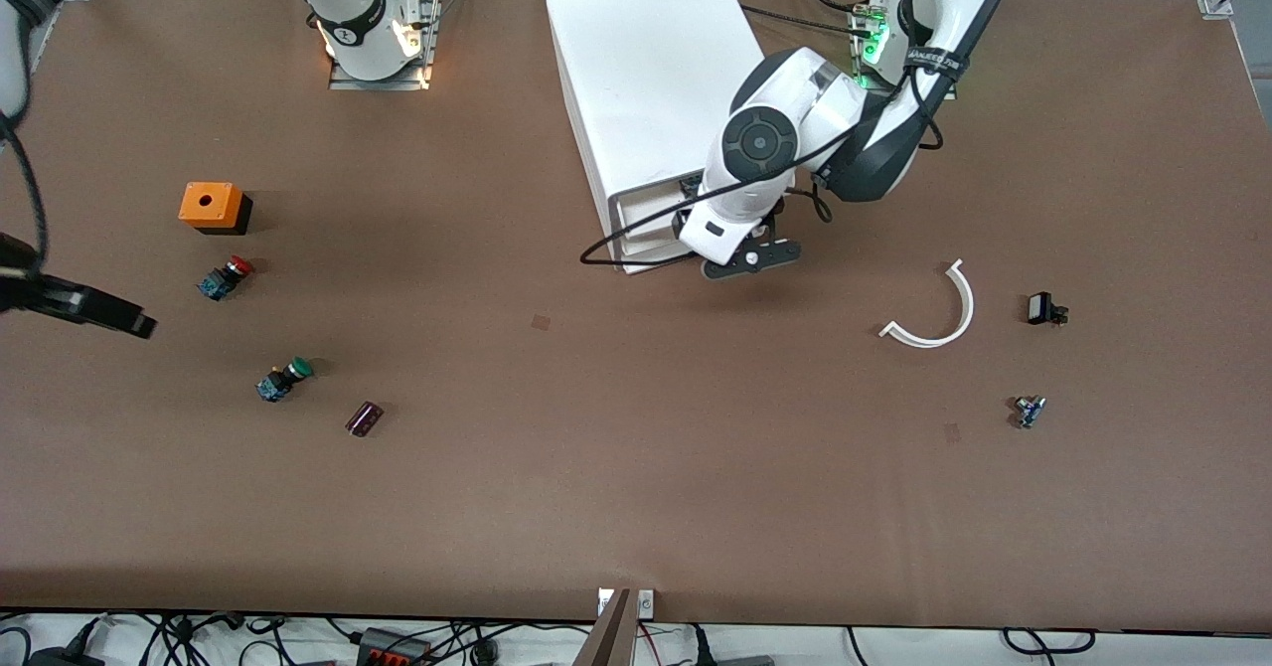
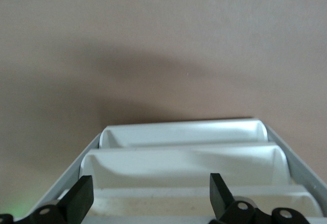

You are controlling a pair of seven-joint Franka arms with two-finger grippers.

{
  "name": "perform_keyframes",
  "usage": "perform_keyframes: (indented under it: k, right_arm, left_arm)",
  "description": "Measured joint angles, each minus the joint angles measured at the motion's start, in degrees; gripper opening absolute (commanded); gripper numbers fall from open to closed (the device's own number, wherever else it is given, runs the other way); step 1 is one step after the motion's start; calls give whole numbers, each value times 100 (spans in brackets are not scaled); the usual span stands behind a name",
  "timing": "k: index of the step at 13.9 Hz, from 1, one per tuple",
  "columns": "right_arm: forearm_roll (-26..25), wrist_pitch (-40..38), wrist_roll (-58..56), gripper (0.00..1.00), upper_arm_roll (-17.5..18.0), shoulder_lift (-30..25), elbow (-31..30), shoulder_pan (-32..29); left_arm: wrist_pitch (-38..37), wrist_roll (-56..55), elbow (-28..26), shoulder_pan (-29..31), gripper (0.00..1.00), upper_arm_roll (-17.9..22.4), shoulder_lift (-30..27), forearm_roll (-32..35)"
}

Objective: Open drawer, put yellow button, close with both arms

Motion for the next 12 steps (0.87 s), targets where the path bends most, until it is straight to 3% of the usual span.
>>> perform_keyframes:
  k: [3, 8, 12]
  right_arm:
    - [-188, 166, -679, 100, 2, -480, -402, -185]
    - [-406, 95, -833, 100, 58, -1006, -753, -186]
    - [-464, -77, -833, 100, 56, -1194, -1056, -189]
  left_arm:
    - [-74, -7, -80, 1, 100, -177, -10, 0]
    - [-67, -9, -108, 62, 100, -259, -39, 1]
    - [-454, 558, 546, 616, 100, -239, -162, 553]
